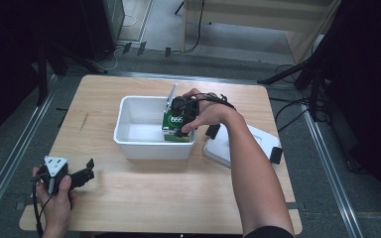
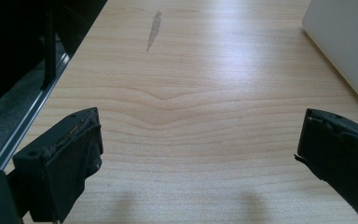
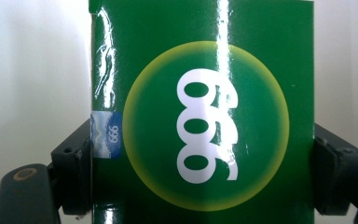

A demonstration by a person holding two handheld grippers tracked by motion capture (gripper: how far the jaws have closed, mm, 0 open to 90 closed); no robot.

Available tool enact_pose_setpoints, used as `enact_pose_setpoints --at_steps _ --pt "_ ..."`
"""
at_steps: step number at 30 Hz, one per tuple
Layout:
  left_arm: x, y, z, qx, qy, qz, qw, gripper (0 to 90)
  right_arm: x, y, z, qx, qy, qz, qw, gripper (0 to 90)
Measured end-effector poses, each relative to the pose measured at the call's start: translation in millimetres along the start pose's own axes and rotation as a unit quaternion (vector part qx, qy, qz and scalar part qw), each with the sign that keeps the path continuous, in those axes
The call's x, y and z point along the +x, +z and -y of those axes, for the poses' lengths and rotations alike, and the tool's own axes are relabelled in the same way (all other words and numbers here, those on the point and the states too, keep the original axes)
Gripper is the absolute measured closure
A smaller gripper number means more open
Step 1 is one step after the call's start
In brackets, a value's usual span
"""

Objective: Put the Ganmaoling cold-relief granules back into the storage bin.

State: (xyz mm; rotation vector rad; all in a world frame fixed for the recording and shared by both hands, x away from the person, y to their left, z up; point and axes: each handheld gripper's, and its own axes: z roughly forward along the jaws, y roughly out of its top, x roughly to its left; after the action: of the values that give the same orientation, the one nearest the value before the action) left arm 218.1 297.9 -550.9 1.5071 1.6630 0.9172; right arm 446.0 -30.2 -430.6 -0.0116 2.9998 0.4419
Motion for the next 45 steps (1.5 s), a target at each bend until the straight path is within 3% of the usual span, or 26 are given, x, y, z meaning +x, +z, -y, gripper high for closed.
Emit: enact_pose_setpoints --at_steps 9,14,18,34,45 --pt "0.0 0.0 0.0 0.000 0.000 0.000 1.0000 0.6 -1.0 2.9 3.6 0.016 0.003 -0.008 0.9998 13.0" --pt "-0.2 -0.1 0.0 0.000 0.001 -0.001 1.0000 0.6 -2.2 -1.5 7.3 0.007 0.016 -0.001 0.9999 13.0" --pt "-0.2 -0.1 0.0 0.000 0.003 -0.001 1.0000 0.6 -0.7 -5.4 7.5 0.000 0.011 0.001 0.9999 13.0" --pt "-0.8 0.1 0.0 0.002 0.005 -0.002 1.0000 0.6 6.0 -44.8 6.4 -0.034 0.017 0.023 0.9990 12.2" --pt "-1.7 0.3 0.1 -0.001 0.007 -0.005 1.0000 0.6 8.5 -81.9 29.7 -0.049 0.047 0.047 0.9966 12.1"
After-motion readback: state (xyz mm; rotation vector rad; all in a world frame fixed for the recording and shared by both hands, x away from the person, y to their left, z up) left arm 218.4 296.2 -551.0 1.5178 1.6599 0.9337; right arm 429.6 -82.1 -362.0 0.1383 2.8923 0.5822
